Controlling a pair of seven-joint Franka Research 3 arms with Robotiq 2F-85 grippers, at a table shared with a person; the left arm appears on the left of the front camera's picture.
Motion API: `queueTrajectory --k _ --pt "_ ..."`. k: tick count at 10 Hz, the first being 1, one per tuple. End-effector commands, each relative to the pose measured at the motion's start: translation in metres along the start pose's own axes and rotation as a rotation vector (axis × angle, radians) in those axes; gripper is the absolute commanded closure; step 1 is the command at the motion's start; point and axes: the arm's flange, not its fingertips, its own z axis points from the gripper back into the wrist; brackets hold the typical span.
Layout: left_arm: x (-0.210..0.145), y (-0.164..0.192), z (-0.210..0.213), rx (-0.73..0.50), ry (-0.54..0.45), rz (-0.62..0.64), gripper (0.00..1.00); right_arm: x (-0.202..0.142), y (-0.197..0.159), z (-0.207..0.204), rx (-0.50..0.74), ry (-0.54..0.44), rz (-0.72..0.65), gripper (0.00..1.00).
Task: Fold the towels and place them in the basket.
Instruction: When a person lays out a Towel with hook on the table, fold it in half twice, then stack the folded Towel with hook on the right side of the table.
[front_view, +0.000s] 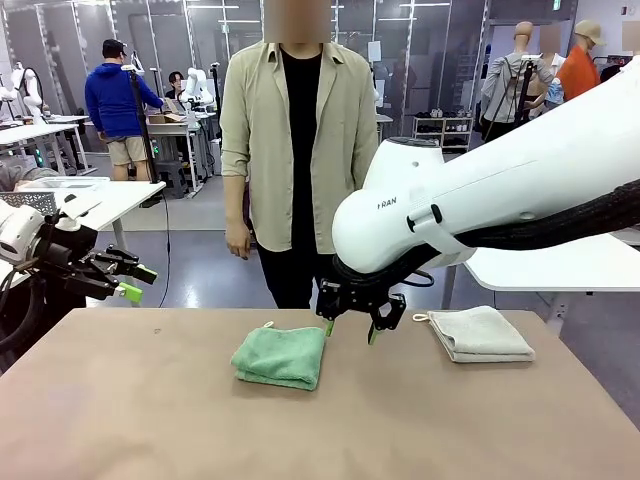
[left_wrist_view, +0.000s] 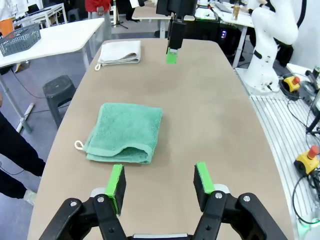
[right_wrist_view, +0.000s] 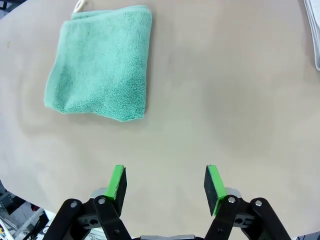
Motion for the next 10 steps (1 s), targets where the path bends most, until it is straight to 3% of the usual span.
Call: queueTrajectory --k 1,10 --pt "0.0011 -0.0037 -0.0004 0.009 0.019 -0.004 0.30 0.0005 0.0009 0.0027 -0.011 -0.004 0.000 0.21" --pt "0.0011 -0.0037 -0.0004 0.009 0.019 -0.004 0.30 0.0005 0.0009 0.0027 -0.011 -0.004 0.000 0.21"
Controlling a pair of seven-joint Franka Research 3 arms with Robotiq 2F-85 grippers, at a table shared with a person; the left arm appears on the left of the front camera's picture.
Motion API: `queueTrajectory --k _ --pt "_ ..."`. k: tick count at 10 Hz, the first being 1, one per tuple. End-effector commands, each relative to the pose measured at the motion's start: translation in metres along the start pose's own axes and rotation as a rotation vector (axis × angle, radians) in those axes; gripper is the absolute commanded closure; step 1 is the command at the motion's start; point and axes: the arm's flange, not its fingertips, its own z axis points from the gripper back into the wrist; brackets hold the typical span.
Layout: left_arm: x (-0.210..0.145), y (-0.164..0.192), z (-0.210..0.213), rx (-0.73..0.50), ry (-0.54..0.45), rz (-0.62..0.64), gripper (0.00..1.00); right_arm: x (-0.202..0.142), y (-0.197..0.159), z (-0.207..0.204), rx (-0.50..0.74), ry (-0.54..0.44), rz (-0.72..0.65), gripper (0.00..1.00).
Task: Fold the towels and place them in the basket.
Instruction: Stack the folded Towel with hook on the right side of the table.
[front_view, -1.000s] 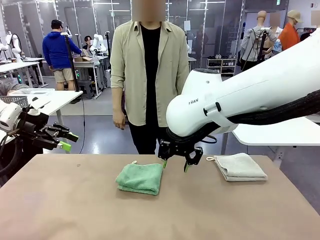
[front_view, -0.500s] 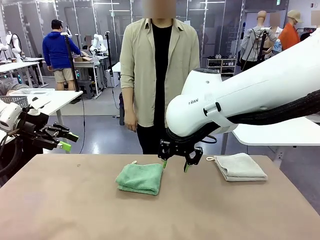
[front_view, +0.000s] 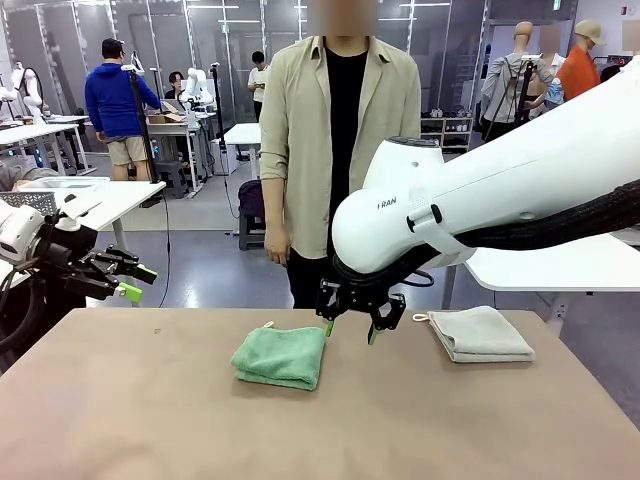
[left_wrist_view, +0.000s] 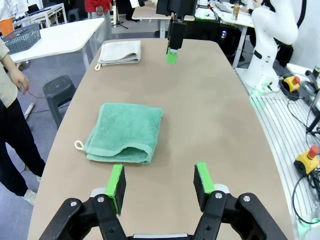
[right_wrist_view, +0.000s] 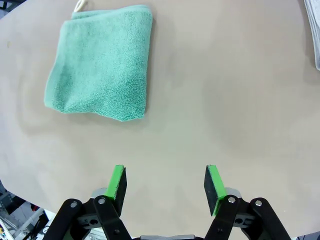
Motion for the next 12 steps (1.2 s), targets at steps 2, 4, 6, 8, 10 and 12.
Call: queueTrajectory --k 2,4,6,8,10,12 --pt "0.001 -0.004 0.000 0.009 0.019 -0.004 0.30 0.000 0.000 0.000 0.000 0.000 0.000 0.21" --pt "0.001 -0.004 0.000 0.009 0.019 -0.004 0.30 0.009 0.008 -0.019 0.026 -0.016 -0.035 0.21" --pt "0.001 -0.004 0.000 0.009 0.019 -0.004 0.30 0.026 0.013 -0.047 0.058 -0.027 -0.127 0.21" --pt "0.001 -0.004 0.000 0.009 0.019 -0.004 0.30 0.037 0.016 -0.065 0.085 -0.043 -0.146 0.21" --pt "0.001 -0.004 0.000 0.009 0.019 -0.004 0.30 0.050 0.017 -0.085 0.099 -0.071 -0.158 0.21" --pt "0.001 -0.004 0.000 0.009 0.019 -0.004 0.30 0.059 0.021 -0.105 0.102 -0.087 -0.183 0.21"
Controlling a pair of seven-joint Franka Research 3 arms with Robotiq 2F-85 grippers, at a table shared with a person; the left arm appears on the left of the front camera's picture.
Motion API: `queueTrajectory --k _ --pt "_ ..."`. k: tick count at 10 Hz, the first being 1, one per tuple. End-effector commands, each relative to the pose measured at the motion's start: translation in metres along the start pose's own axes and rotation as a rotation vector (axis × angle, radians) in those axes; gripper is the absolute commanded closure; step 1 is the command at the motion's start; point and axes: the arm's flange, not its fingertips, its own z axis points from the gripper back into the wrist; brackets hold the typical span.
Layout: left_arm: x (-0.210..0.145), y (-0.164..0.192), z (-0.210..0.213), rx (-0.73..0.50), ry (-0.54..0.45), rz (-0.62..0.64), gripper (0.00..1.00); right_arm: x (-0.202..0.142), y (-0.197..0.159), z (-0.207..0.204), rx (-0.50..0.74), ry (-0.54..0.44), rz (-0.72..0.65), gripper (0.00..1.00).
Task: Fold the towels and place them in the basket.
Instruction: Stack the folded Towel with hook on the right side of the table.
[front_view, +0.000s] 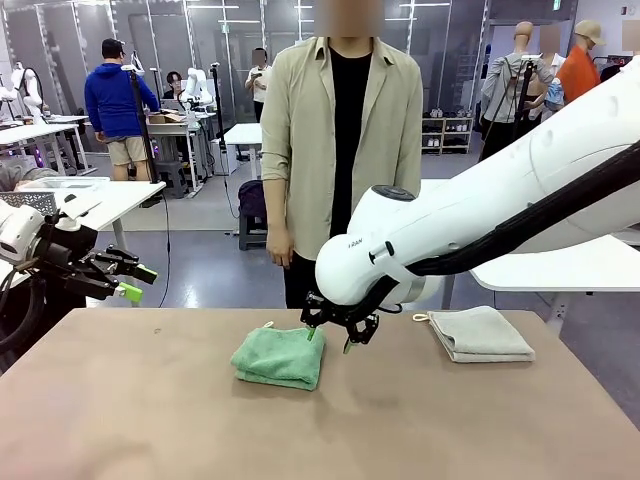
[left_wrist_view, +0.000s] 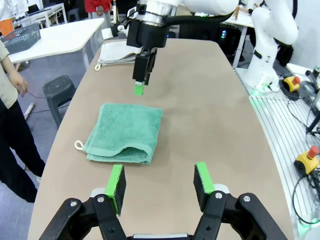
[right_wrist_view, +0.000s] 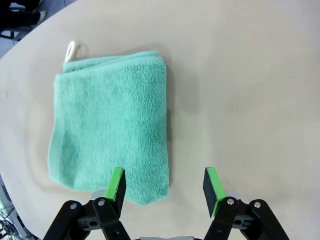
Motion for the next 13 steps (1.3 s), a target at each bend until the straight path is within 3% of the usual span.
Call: queueTrajectory --k 1,11,12,13 --pt "0.001 -0.004 0.000 0.009 0.019 -0.004 0.30 0.004 0.012 -0.022 0.009 -0.044 -0.052 0.21" --pt "0.001 -0.004 0.000 0.009 0.019 -0.004 0.30 0.005 0.019 -0.056 0.023 -0.068 -0.026 0.21" --pt "0.001 -0.004 0.000 0.009 0.019 -0.004 0.30 0.006 0.020 -0.058 0.027 -0.078 0.004 0.26" --pt "0.001 -0.004 0.000 0.009 0.019 -0.004 0.30 0.007 0.020 -0.058 0.031 -0.078 -0.002 0.41"
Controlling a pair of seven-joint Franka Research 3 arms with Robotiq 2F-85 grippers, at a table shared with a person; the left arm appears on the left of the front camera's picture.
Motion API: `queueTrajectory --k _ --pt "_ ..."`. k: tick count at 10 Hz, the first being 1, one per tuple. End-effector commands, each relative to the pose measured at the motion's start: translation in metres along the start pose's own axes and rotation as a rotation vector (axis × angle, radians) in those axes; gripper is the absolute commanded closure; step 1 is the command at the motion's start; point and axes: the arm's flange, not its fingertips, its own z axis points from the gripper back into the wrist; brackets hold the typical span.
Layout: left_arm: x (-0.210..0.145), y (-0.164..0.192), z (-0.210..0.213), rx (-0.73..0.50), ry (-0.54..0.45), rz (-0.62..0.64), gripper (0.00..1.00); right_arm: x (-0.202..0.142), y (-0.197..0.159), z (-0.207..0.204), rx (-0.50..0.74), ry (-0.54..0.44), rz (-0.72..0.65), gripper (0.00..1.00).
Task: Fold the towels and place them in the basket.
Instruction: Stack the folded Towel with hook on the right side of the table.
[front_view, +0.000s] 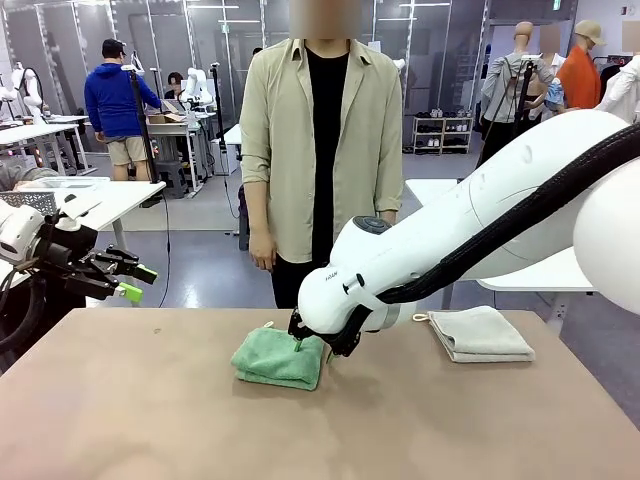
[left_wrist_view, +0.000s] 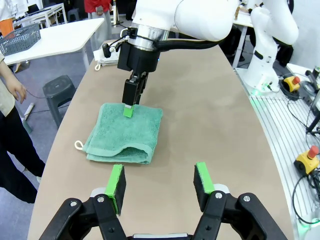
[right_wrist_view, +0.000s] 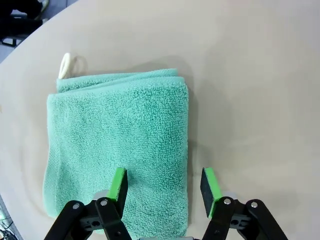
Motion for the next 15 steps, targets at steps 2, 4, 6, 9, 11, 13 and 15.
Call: queueTrajectory --k 2,4,6,9,11,13,15 --pt "0.0009 -0.0037 -0.0003 0.009 0.019 -0.004 0.30 0.0031 0.0069 -0.0038 0.017 -0.044 0.028 0.61" --pt "0.0009 -0.0037 -0.0003 0.009 0.019 -0.004 0.30 0.0051 0.0060 -0.0062 0.033 -0.049 0.085 0.54" --pt "0.0009 -0.0037 -0.0003 0.009 0.019 -0.004 0.30 0.0068 0.0053 -0.0081 0.036 -0.044 0.128 0.74" --pt "0.0009 -0.0037 -0.0003 0.009 0.019 -0.004 0.30 0.0083 0.0042 -0.0087 0.033 -0.022 0.147 1.00" --pt "0.0009 -0.0037 -0.0003 0.009 0.019 -0.004 0.30 0.0095 0.0025 -0.0046 0.016 0.004 0.161 1.00" --pt "0.0009 -0.0037 -0.0003 0.009 0.019 -0.004 0.30 0.0048 0.0037 -0.0054 0.019 -0.025 0.133 1.00" --pt "0.0009 -0.0037 -0.0003 0.009 0.019 -0.004 0.30 0.0048 0.0037 -0.0054 0.019 -0.025 0.133 1.00"
